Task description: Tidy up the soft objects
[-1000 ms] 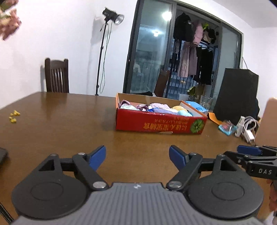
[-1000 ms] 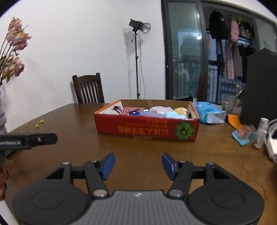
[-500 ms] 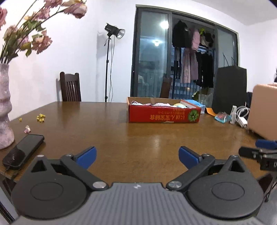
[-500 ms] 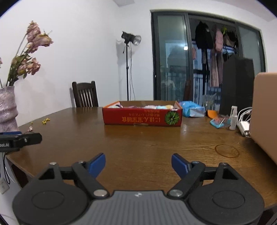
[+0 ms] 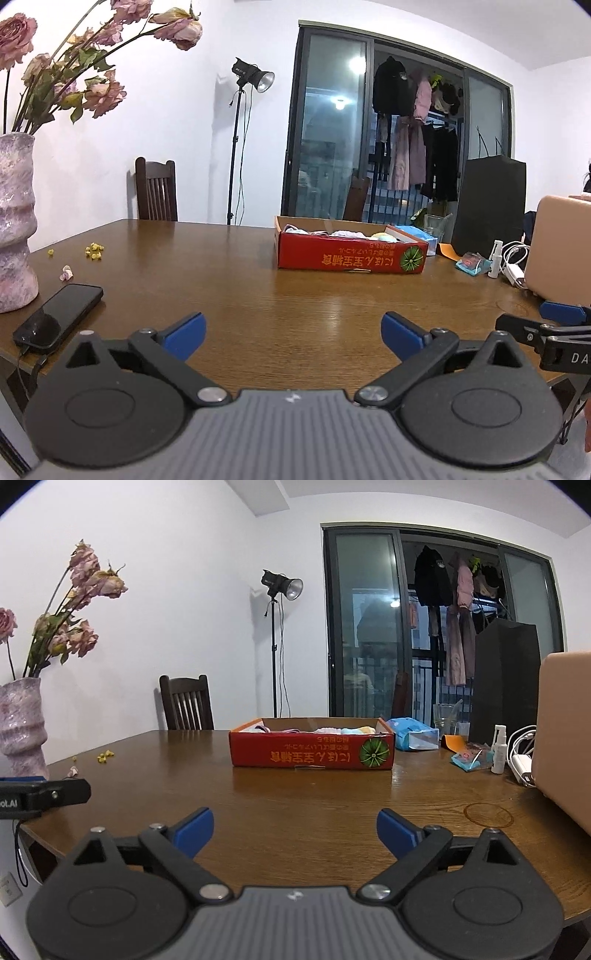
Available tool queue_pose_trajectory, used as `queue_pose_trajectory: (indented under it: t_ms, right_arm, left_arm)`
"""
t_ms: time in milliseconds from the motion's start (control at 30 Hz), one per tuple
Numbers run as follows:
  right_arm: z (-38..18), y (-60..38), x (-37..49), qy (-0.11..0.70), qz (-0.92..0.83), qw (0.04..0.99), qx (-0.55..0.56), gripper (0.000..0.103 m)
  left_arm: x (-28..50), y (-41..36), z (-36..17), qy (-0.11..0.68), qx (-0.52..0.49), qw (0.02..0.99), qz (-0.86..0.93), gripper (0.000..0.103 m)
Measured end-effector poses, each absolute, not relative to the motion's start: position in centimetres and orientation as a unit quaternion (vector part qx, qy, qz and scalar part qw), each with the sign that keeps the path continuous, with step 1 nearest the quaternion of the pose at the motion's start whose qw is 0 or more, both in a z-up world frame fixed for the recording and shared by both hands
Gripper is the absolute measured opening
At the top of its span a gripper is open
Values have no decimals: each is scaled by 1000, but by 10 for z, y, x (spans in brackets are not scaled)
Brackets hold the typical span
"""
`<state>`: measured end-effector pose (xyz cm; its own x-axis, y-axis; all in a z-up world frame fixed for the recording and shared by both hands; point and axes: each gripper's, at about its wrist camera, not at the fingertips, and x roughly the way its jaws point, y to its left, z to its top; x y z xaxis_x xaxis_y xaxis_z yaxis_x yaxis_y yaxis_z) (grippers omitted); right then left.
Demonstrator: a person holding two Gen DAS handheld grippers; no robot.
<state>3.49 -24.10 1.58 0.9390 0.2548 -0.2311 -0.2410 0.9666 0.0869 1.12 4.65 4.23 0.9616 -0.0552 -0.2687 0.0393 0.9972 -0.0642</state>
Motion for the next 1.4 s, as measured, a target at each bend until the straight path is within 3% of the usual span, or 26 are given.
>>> queue_pose_trajectory:
  t_ms: [1400]
  right_arm:
    - [12,-243,38,132,118,983,38,96]
  left_arm:
    - [13,47,40,144,-22,989,-32,103]
